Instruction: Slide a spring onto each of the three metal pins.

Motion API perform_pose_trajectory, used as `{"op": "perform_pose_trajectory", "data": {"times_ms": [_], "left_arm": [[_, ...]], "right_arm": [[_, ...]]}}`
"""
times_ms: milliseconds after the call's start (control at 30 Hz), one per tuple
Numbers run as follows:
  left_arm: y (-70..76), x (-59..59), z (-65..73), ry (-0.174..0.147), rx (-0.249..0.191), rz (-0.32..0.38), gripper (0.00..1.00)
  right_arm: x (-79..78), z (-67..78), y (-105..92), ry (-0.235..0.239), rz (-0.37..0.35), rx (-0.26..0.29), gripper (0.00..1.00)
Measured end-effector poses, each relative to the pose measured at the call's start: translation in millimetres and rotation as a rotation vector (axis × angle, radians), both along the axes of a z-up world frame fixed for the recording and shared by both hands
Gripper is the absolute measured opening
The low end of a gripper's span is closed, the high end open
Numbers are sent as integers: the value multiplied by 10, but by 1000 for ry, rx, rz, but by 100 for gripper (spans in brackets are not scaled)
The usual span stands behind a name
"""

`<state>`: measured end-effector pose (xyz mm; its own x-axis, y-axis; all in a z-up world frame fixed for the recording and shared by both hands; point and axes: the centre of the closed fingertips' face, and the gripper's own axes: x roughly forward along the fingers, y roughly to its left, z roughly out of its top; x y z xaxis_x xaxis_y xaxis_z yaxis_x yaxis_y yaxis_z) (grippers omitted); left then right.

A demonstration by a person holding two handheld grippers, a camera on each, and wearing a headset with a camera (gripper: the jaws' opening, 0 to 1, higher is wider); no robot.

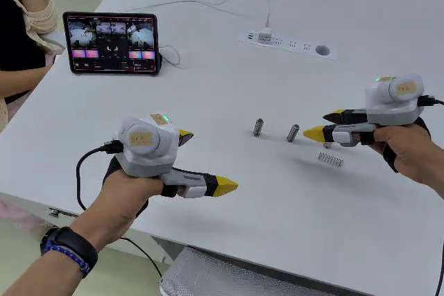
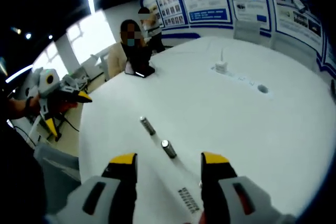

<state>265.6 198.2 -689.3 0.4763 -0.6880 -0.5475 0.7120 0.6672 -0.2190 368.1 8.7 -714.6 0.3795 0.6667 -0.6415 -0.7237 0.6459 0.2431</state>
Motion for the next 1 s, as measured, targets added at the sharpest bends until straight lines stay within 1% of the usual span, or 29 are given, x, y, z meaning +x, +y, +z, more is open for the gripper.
{"op": "perform_pose_trajectory", "data": {"times_ms": [33, 300, 400, 533, 767, 1000], "left_arm": [[1, 24, -2, -1, 0, -2, 89], [-95, 31, -14, -3, 7, -22, 89], [-124, 46, -20, -2, 4, -25, 89], [-168, 71, -30, -1, 0, -27, 90], [-229, 124, -47, -1, 3, -38, 90], [-286, 145, -62, 0, 9, -46, 90]], "right_arm": [[-15, 5, -33, -2, -10, 5, 51], [-117, 15, -259, -11, -62, 14, 53], [-160, 20, -344, -12, -87, 24, 56], [-252, -5, -435, -6, -108, 28, 57], [-426, -44, -498, 5, -120, 38, 62], [-609, -53, -501, 11, -119, 44, 66]]}}
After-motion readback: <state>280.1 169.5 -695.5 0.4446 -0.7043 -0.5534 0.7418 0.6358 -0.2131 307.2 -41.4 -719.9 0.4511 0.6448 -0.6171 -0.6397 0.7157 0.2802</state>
